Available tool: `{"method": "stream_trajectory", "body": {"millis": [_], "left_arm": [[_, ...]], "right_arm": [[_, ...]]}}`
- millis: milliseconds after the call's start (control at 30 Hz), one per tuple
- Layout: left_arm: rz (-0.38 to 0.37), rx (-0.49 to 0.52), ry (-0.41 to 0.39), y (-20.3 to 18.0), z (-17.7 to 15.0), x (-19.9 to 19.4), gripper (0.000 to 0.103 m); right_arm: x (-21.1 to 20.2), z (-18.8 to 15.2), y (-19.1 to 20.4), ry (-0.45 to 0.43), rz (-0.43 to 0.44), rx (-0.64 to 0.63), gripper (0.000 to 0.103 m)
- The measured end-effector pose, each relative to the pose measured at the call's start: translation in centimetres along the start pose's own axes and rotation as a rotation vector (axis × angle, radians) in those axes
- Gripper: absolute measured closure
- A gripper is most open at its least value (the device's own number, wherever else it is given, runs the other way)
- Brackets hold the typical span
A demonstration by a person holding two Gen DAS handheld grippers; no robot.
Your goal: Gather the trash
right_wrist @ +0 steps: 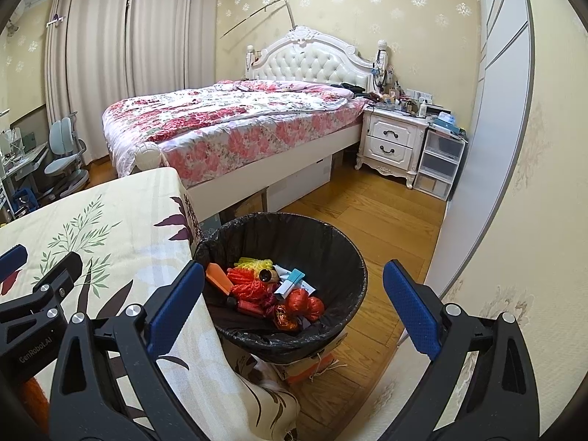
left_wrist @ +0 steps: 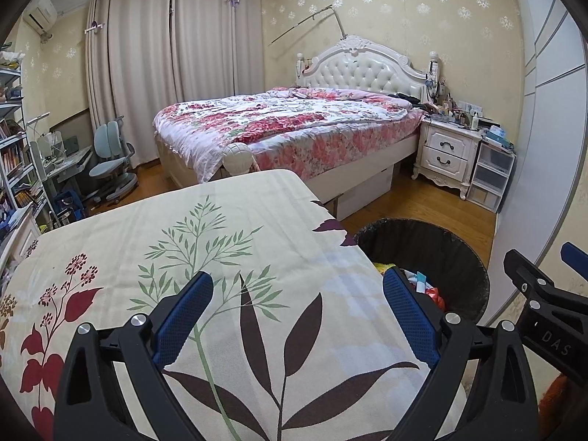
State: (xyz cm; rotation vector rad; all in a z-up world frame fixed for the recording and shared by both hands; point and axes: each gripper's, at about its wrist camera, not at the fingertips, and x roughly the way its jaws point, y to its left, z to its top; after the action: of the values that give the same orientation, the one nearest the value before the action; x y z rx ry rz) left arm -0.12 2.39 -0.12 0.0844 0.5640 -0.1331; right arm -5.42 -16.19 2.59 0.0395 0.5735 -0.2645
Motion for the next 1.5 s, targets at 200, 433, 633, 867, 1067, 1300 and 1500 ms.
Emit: {"method": "stream_trajectory", "body": {"millis": [200, 433, 633, 867, 1067, 1300, 1500], "left_arm": [[0.003, 0.0, 0.0, -0.04, -0.02, 0.02, 0.01], [0.002, 0.001, -0.001, -0.19, 0.02, 0.1, 0.01], [-0.001, -0.001, 0.002, -0.27, -0.01, 0.06, 0.01], [0.0, -0.003, 0.002, -0.21, -0.03, 0.05, 0.01], [-0.003, -0.005, 0.001, -0.39, -0.02, 0.02, 0.01], [-0.001, -0.001, -0.01, -0.77, 0.09, -0.28, 0.01], [0.017, -0.008, -0.033, -0.73, 0.14, -0.68, 0.01]], "right_arm": [[0.02, -0.02, -0.01, 0.0, 0.0, 0.002, 0.007], [0.07, -0.06, 0.0, 0.0, 0.001, 0.002, 0.007], [0.06, -0.08, 0.0, 0.0, 0.0, 0.002, 0.007], [0.11, -0.05, -0.03, -0.001, -0.001, 0.002, 0.007], [0.12, -0.08, -0.04, -0.001, 0.0, 0.002, 0.007], [0.07, -0.05, -0.05, -0.001, -0.001, 0.002, 0.007], [0.14, -0.1, -0.02, -0.001, 0.0, 0.002, 0.007]]}}
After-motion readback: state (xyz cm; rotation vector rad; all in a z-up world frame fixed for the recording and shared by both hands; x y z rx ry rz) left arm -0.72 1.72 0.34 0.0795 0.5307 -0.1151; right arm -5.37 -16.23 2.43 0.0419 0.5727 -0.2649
